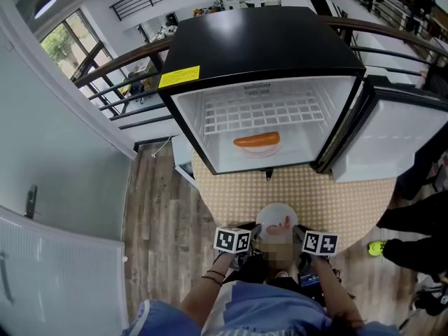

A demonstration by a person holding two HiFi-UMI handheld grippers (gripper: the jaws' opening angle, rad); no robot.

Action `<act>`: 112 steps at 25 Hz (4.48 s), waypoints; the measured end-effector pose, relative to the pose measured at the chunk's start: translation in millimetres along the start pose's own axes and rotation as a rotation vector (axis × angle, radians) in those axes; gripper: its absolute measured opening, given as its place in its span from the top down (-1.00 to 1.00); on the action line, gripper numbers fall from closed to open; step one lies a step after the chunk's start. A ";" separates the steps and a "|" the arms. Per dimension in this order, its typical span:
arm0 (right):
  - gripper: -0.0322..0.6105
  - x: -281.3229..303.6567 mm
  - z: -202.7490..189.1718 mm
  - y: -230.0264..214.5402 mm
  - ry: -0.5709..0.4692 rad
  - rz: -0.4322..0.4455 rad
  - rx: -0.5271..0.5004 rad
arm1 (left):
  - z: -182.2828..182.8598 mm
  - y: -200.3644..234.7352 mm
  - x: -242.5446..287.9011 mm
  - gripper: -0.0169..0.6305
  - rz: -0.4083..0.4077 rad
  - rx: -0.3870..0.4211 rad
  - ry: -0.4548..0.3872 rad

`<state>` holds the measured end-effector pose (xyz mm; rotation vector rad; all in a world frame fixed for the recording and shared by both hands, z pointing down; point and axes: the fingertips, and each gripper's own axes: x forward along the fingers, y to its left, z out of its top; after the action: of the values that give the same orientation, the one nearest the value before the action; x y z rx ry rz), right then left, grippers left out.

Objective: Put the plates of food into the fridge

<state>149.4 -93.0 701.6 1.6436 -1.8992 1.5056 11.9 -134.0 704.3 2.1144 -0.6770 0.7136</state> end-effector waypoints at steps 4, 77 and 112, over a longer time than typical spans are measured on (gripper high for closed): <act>0.76 -5.4 11.9 3.6 -0.021 0.028 0.051 | 9.8 -3.3 -8.3 0.76 -0.014 -0.025 -0.055; 0.81 -17.1 375.5 205.6 -0.479 -0.092 -0.670 | 372.6 -8.7 -142.3 0.72 0.350 0.313 -0.513; 0.82 -153.5 105.0 184.9 -0.359 0.167 -0.593 | 112.9 -139.2 -189.0 0.73 0.049 0.304 -0.518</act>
<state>96.1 -107.8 445.3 1.5587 -2.4060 0.5965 1.6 -106.7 445.5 2.6048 -0.9432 0.2987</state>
